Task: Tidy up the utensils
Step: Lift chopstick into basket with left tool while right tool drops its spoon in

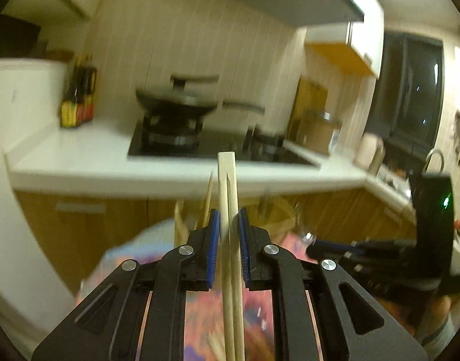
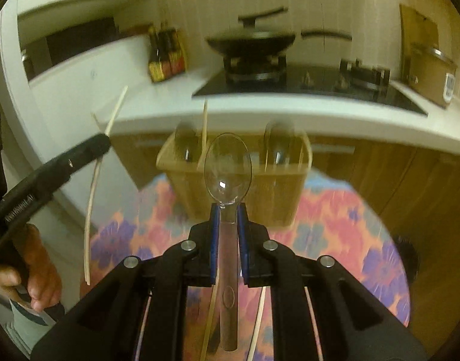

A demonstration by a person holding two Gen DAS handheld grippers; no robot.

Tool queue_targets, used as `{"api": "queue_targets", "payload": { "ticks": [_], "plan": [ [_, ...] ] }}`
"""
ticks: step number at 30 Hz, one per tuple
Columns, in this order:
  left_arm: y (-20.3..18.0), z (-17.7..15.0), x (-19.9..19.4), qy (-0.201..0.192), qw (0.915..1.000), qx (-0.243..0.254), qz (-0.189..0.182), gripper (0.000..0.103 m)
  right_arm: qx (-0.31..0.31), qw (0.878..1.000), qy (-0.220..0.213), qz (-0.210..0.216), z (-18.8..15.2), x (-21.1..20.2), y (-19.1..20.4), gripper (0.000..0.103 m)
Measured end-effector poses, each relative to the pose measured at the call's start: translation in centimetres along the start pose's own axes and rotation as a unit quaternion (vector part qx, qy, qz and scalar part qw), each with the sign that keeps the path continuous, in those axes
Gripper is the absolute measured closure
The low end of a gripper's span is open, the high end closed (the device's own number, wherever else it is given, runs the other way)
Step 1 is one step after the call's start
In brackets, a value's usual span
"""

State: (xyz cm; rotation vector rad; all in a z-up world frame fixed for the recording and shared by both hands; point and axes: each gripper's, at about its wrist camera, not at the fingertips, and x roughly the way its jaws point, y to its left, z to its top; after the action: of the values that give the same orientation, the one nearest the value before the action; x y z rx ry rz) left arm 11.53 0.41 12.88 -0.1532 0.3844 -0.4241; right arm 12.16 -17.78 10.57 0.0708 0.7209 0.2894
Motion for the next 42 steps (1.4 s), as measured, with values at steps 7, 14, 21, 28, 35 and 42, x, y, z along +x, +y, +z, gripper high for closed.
{"api": "queue_targets", "payload": {
  "ticks": [7, 14, 21, 28, 35, 42],
  "plan": [
    [-1.7, 5.3, 3.3, -0.074, 0.9967, -0.026, -0.021, 0.092, 0.015, 0.996, -0.081, -0.013, 5.5, 0.3, -2.0, 0.094],
    [-2.0, 6.3, 8.5, -0.125, 0.9906, -0.055, -0.017, 0.092, 0.048, 0.986, -0.156, -0.021, 8.6, 1.9, -4.6, 0.094],
    [-2.5, 4.5, 12.2, -0.157, 0.9856, -0.054, 0.032, 0.092, 0.096, 0.977, -0.19, -0.029, 9.2, 5.5, -7.7, 0.094],
    [-2.4, 3.0, 13.6, -0.164, 0.9843, -0.04, 0.052, 0.092, 0.072, 0.977, -0.195, -0.05, 7.9, 8.0, -8.1, 0.094],
    [-2.0, 2.0, 13.5, -0.145, 0.9882, -0.037, 0.034, 0.091, 0.075, 0.978, -0.191, -0.028, 6.8, 7.9, -8.1, 0.092],
    [-0.6, 1.3, 10.8, -0.116, 0.9919, -0.052, 0.005, 0.069, 0.076, 0.983, -0.168, -0.01, 4.2, 5.2, -7.9, 0.083]
  ]
}}
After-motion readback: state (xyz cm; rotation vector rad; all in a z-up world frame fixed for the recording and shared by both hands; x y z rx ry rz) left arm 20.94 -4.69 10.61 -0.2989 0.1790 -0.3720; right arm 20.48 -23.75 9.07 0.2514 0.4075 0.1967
